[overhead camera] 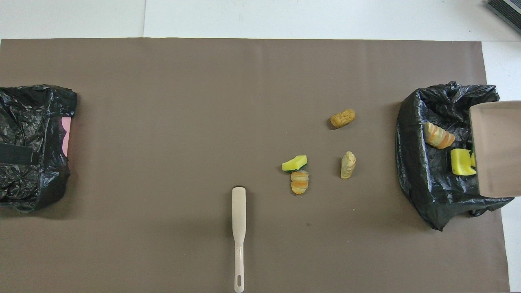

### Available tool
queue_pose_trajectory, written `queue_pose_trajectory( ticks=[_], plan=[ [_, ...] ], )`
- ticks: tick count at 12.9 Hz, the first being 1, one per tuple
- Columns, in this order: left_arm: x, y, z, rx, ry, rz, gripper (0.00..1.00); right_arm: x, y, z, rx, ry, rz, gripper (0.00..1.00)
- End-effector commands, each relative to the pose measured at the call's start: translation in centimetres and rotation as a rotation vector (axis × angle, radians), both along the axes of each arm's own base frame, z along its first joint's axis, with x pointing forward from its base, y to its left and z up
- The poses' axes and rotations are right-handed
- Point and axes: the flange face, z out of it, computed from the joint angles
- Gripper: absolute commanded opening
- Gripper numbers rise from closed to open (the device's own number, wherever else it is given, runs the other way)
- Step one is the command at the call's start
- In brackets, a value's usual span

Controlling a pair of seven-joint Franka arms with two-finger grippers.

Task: Sweep and dump trash in bin
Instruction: 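Tip the dustpan into the bag while the left gripper withdraws, then bring the empty dustpan back and set it down with the right gripper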

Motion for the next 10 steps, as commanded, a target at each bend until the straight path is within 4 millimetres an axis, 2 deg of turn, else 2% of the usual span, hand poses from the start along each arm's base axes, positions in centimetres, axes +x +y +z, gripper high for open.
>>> queue_pose_trajectory(
  ticks=[1,3,7,10],
  plan=[
    [-1.8,0.4,0.3,0.011,0.073,-0.003,1.00,-0.9,1.8,-0.8,0.158,-0.007,-0.056,0.00],
    [-2.0,0.4,0.2,0.012,0.082,-0.003,1.00,-1.2,4.1,-1.8,0.252,-0.038,-0.093,0.00],
    [-1.9,0.3,0.2,0.018,0.079,-0.003,1.00,-0.5,12.1,-2.4,0.386,-0.095,-0.195,0.00],
    [-1.9,0.3,0.3,0.017,0.073,0.000,1.00,-0.4,17.9,-3.3,0.426,-0.148,-0.338,0.00]
  ],
)
